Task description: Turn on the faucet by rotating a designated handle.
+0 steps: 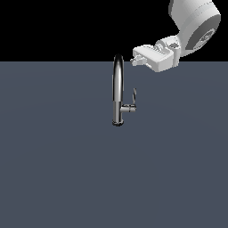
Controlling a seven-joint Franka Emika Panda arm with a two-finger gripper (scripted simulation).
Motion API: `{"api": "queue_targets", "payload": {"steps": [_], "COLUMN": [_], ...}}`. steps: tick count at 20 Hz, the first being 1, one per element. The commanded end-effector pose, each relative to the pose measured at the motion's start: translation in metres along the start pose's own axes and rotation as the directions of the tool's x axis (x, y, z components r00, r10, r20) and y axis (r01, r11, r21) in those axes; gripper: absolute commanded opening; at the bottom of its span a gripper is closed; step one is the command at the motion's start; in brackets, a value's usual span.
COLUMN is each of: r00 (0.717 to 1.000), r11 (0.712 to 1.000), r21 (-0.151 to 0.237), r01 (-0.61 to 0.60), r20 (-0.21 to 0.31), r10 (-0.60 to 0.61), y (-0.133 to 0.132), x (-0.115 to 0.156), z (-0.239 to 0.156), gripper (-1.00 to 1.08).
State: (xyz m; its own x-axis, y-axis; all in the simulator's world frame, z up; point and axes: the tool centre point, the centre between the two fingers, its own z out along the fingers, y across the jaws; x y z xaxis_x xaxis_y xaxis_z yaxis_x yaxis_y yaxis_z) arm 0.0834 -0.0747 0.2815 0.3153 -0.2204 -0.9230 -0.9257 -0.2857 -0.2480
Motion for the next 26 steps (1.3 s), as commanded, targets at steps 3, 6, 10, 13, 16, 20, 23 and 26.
{"api": "queue_targets", "payload": {"steps": [3,6,10,13,16,20,23,26], "r00": [0.993,0.981,0.960,0.945,0.934,0.927,0.927,0.927], "r11": [0.992,0.978,0.954,0.936,0.923,0.915,0.915,0.915], "r21": [0.091,0.142,0.197,0.226,0.244,0.254,0.254,0.253], "r01": [-0.093,-0.154,-0.227,-0.269,-0.297,-0.313,-0.313,-0.313], "r20": [0.087,0.144,0.210,0.249,0.276,0.290,0.291,0.290], "r10": [0.085,0.134,0.185,0.211,0.228,0.236,0.237,0.237], "y": [-0.003,-0.002,-0.001,0.001,0.003,0.004,0.004,0.005], "x": [0.039,0.063,0.091,0.107,0.118,0.124,0.124,0.123], "z": [0.000,0.001,0.005,0.009,0.012,0.014,0.014,0.014], "gripper": [-1.00,-1.00,-1.00,-1.00,-1.00,-1.00,-1.00,-1.00]}}
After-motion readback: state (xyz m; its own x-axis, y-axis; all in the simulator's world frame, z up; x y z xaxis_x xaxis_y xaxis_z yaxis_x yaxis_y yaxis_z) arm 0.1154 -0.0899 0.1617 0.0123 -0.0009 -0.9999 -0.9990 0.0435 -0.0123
